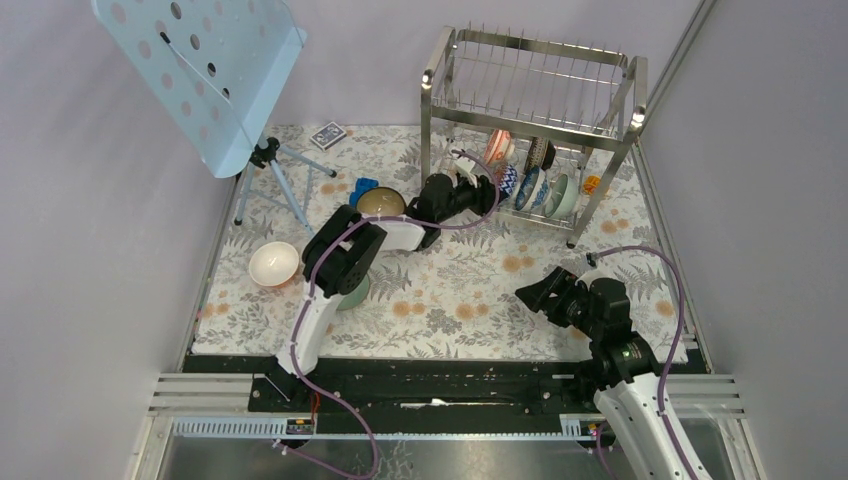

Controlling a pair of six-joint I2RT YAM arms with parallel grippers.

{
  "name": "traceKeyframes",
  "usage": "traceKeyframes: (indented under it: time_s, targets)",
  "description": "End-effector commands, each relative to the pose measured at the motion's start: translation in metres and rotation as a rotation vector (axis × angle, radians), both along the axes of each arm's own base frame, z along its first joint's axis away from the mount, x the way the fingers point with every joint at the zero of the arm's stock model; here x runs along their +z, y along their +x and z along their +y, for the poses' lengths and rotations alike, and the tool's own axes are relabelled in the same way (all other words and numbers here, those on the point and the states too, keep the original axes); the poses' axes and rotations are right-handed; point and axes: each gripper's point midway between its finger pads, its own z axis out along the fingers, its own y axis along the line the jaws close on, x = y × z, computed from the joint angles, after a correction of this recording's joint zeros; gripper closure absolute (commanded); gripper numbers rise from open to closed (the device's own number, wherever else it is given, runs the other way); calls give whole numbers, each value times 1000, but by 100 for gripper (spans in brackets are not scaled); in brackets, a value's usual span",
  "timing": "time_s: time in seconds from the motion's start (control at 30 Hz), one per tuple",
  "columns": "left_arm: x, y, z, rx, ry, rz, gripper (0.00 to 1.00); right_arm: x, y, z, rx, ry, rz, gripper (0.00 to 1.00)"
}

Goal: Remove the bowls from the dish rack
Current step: Pick up the bowl from the dish rack.

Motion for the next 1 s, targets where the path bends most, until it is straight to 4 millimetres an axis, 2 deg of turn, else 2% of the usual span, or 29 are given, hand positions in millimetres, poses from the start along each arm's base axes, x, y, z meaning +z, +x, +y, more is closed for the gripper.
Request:
traceKeyframes:
  time_s: [0.0, 0.3, 0.8, 0.97]
  targets:
    - [30, 2, -12, -75, -81, -74, 61, 12, 8, 2, -9, 15, -59, 22]
    - [18, 2, -19, -112, -79, -43, 60, 4, 7, 0, -12, 4, -47, 22]
    - [37, -1, -16, -140, -158, -57, 99, -2, 5, 0, -9, 3, -51, 22]
    - [46, 1, -9, -148, -210, -51, 100, -2, 5, 0, -5, 3, -53, 22]
